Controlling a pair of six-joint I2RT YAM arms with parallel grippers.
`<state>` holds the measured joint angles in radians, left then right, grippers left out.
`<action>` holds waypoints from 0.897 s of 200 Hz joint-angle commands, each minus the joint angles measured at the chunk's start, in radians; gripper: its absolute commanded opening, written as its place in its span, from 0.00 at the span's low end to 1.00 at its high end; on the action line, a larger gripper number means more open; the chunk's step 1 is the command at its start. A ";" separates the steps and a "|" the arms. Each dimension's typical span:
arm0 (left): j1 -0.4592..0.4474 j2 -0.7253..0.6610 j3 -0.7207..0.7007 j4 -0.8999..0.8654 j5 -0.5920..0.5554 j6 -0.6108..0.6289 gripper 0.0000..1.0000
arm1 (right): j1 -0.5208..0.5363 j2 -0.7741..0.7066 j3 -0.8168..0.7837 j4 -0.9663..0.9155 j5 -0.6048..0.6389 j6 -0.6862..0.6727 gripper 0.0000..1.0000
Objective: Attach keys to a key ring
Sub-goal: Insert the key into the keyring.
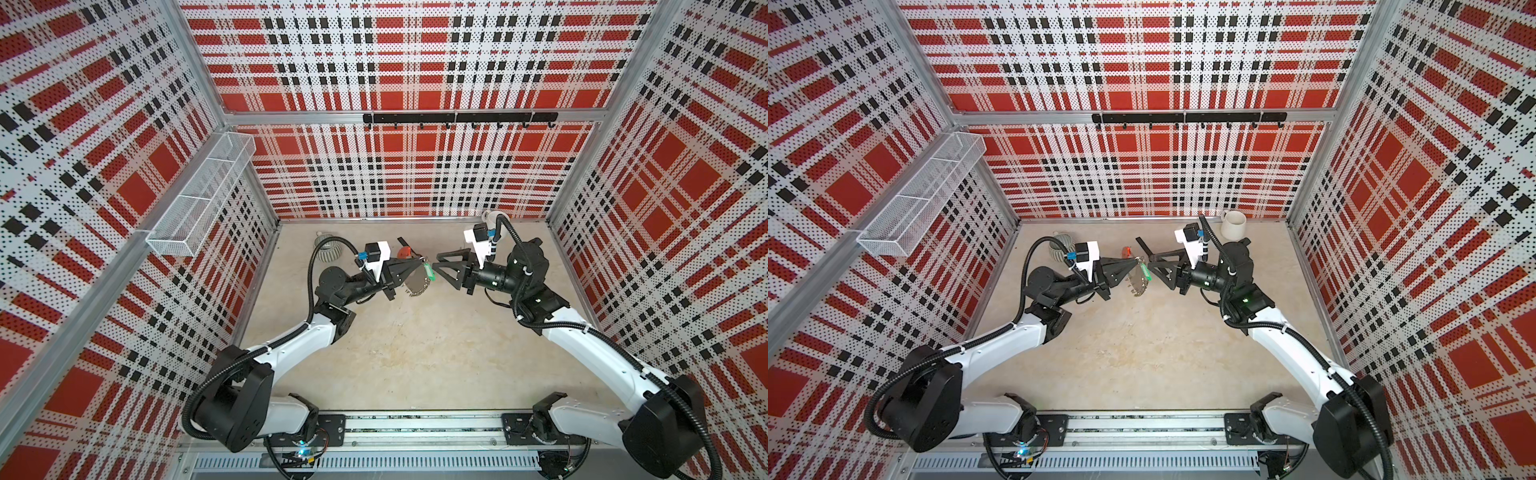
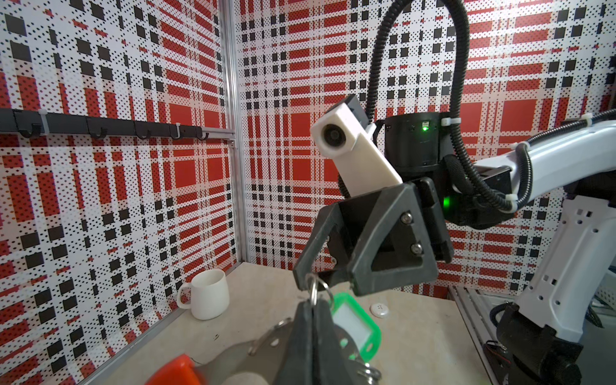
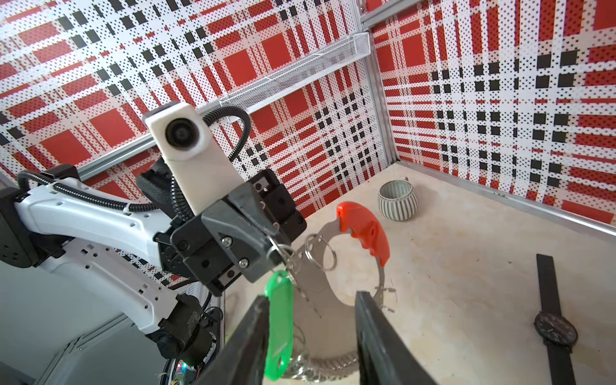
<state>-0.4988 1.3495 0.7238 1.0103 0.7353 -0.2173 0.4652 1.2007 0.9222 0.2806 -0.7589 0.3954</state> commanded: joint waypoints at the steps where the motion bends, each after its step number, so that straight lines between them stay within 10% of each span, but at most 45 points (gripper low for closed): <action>1: 0.003 -0.002 -0.006 0.057 0.008 -0.012 0.00 | -0.005 -0.015 -0.006 0.058 -0.028 0.008 0.45; 95: 0.003 0.007 0.012 0.059 0.017 -0.035 0.00 | 0.009 0.048 0.030 0.041 -0.082 0.001 0.48; 179: 0.003 0.011 0.017 0.060 0.020 -0.040 0.00 | 0.010 0.062 0.030 0.037 -0.085 -0.004 0.15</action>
<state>-0.4980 1.3556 0.7235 1.0233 0.7475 -0.2478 0.4694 1.2636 0.9340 0.3035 -0.8352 0.4091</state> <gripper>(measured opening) 0.045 0.194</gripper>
